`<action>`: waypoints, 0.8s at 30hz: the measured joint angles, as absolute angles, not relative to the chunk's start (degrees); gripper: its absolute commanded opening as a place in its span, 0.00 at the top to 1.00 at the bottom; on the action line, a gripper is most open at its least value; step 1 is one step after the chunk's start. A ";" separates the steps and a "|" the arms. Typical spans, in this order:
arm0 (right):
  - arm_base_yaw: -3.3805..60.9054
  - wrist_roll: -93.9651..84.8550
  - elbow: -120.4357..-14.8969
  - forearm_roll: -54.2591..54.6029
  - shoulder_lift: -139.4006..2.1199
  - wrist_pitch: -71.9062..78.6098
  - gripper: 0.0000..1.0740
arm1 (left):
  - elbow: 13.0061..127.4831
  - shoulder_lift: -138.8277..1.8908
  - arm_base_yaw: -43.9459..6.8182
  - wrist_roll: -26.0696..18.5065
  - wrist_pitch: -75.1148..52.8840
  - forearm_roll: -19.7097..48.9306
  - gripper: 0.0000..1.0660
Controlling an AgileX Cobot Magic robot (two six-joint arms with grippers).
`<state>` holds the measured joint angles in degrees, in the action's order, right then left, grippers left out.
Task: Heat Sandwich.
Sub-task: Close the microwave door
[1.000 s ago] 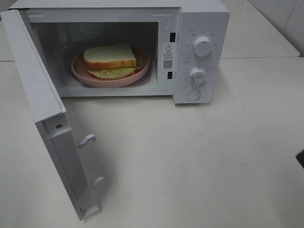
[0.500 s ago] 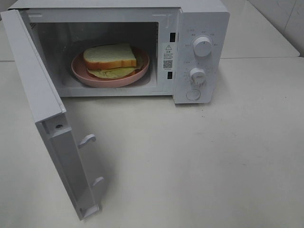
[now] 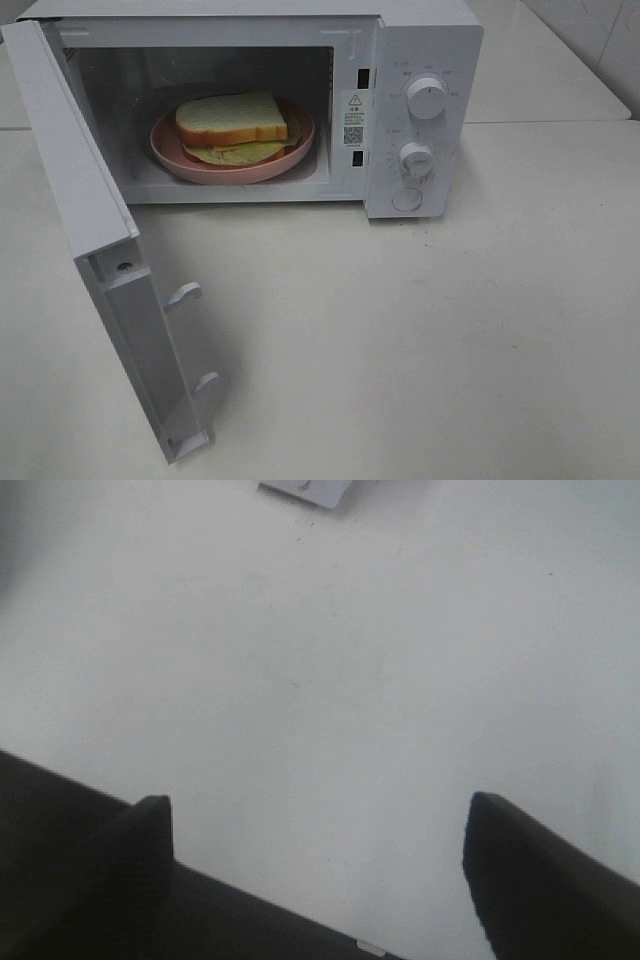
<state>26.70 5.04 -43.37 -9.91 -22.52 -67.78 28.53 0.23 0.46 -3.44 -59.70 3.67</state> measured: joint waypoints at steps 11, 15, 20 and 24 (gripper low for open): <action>13.52 5.04 -35.98 -9.28 -14.90 -62.97 0.29 | 28.53 0.23 0.46 -3.44 -59.70 3.67 0.05; 7.62 5.04 -32.14 -7.45 -11.00 -59.70 0.29 | 28.53 0.23 0.46 -3.44 -59.70 3.67 0.05; 4.01 4.87 -29.22 -5.27 -6.82 -59.53 0.29 | 28.53 0.23 0.46 -3.44 -59.70 3.67 0.05; 3.04 4.64 -29.05 -4.76 -3.04 -59.76 0.29 | 28.53 0.23 0.46 -3.44 -59.70 3.67 0.05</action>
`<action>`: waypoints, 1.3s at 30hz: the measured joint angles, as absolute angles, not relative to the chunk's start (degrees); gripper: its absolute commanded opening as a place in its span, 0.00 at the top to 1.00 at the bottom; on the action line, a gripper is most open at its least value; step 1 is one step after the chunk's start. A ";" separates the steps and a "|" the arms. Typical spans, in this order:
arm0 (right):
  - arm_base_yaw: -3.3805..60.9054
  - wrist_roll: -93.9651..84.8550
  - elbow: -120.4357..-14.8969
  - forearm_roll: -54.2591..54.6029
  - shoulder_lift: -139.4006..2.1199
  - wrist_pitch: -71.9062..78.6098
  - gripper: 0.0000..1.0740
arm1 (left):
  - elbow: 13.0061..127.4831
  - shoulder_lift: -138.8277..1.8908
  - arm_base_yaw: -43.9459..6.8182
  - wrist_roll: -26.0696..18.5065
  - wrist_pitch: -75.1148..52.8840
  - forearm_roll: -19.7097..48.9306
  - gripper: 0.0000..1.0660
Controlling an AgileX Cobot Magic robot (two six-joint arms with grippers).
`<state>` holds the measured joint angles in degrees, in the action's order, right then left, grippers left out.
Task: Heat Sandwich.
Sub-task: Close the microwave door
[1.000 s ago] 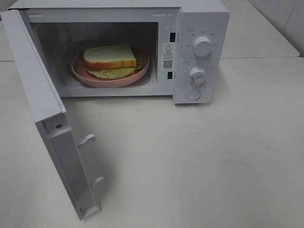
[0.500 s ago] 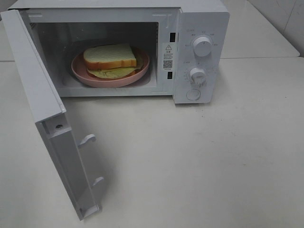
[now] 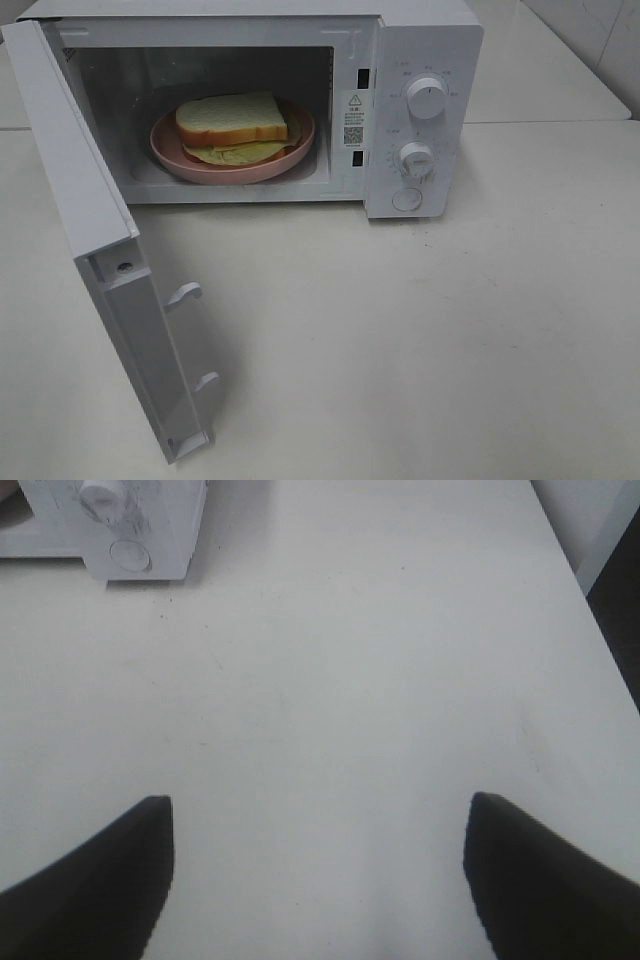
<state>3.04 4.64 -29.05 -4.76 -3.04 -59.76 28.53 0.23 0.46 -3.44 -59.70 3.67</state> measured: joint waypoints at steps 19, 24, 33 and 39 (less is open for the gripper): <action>3.04 4.58 -28.93 -4.64 0.17 -59.82 0.29 | 28.53 0.23 0.46 -3.44 -59.70 3.67 0.05; 3.04 4.58 -28.93 -4.64 0.17 -59.82 0.29 | 28.53 0.23 0.46 -3.44 -59.70 3.67 0.05; 3.04 4.58 -28.93 -4.64 0.17 -59.82 0.29 | 28.53 0.23 0.46 -3.44 -59.70 3.67 0.05; 3.04 4.58 -28.93 -4.64 0.17 -59.82 0.29 | 28.53 0.23 0.46 -3.44 -59.70 3.67 0.05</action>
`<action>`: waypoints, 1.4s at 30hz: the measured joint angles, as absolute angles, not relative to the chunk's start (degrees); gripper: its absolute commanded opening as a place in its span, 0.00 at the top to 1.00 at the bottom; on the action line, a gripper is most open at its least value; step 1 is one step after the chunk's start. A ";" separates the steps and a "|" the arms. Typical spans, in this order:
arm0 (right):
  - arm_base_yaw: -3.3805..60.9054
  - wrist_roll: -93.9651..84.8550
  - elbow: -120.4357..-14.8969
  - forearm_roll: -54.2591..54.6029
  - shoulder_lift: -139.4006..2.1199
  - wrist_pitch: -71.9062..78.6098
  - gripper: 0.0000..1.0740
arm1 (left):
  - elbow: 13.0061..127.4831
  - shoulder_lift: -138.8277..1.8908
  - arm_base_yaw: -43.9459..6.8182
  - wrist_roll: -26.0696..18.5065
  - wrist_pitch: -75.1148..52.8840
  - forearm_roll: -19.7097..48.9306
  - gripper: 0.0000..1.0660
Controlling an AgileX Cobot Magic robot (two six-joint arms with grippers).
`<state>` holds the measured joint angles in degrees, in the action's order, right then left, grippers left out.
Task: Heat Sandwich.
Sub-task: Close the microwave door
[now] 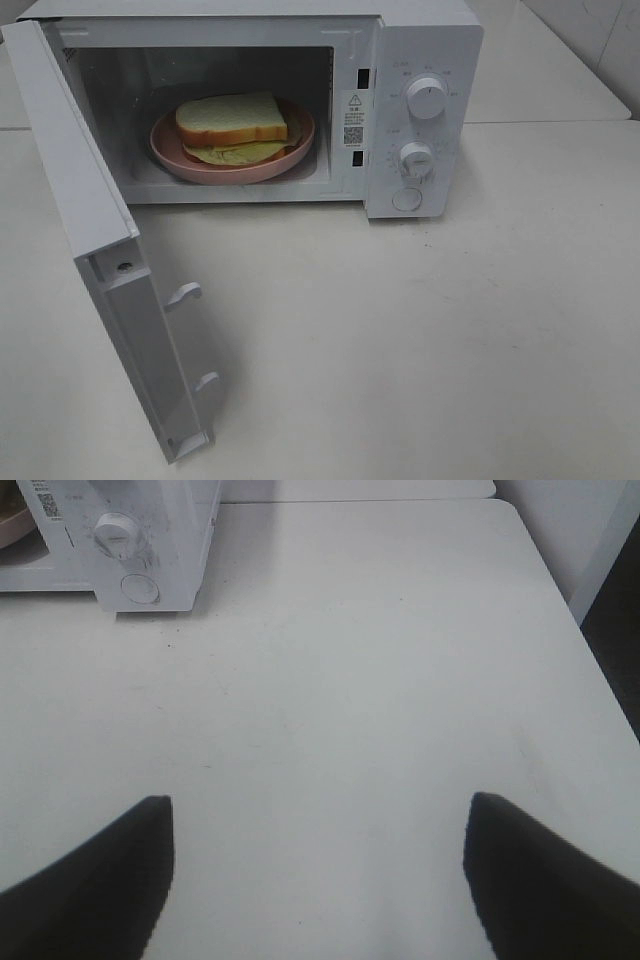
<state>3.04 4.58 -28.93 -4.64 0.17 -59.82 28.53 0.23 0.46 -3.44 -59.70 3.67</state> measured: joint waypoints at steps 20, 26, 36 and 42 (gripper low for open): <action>3.04 4.58 -28.93 -4.64 0.17 -59.82 0.29 | 28.53 0.23 0.46 -3.44 -59.70 3.67 0.05; 3.04 4.58 -28.93 -4.64 0.17 -59.82 0.29 | 28.88 0.23 0.46 -3.44 -59.64 3.78 0.06; 3.04 4.58 -28.93 -4.64 0.17 -59.82 0.29 | 30.60 -8.19 0.46 -3.44 -51.51 3.84 0.40; 3.04 4.58 -28.93 -4.64 0.17 -59.82 0.29 | 30.60 -13.69 0.46 -3.44 -45.61 3.55 0.83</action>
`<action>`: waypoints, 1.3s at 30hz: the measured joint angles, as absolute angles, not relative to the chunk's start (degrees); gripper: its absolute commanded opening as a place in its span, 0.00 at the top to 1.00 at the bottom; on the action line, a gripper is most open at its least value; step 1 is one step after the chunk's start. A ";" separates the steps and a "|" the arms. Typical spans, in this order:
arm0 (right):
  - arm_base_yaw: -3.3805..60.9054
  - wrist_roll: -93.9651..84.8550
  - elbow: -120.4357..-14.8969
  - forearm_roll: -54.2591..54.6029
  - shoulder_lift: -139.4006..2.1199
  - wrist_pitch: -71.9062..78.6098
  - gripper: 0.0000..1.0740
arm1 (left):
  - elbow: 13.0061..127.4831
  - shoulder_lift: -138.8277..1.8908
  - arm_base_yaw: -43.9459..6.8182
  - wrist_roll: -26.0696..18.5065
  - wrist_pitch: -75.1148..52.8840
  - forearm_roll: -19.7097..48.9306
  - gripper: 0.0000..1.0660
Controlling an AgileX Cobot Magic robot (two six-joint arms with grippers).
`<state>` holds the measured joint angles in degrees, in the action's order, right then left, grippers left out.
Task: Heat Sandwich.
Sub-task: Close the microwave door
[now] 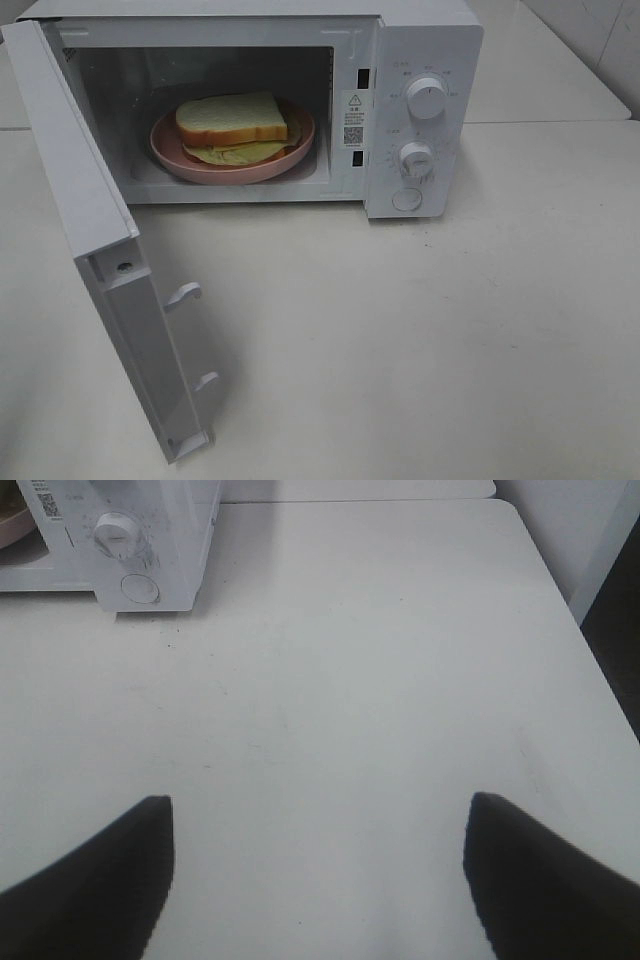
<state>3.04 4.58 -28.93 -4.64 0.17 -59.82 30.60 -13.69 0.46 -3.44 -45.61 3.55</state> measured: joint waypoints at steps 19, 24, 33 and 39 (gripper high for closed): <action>3.04 4.58 -28.93 -4.58 0.17 -59.82 0.29 | 13.87 -34.03 0.46 -3.44 1.03 2.64 1.00; 3.04 4.58 -28.93 -4.58 0.17 -59.82 0.29 | 11.80 -42.23 0.46 -3.44 12.89 2.41 1.00; 3.04 4.58 -28.93 -4.58 0.17 -59.82 0.29 | 11.57 -56.61 0.46 0.00 32.03 -3.78 1.00; 3.04 4.58 -28.93 -4.58 0.17 -59.82 0.29 | 11.57 -63.20 0.29 5.44 37.99 -11.57 1.00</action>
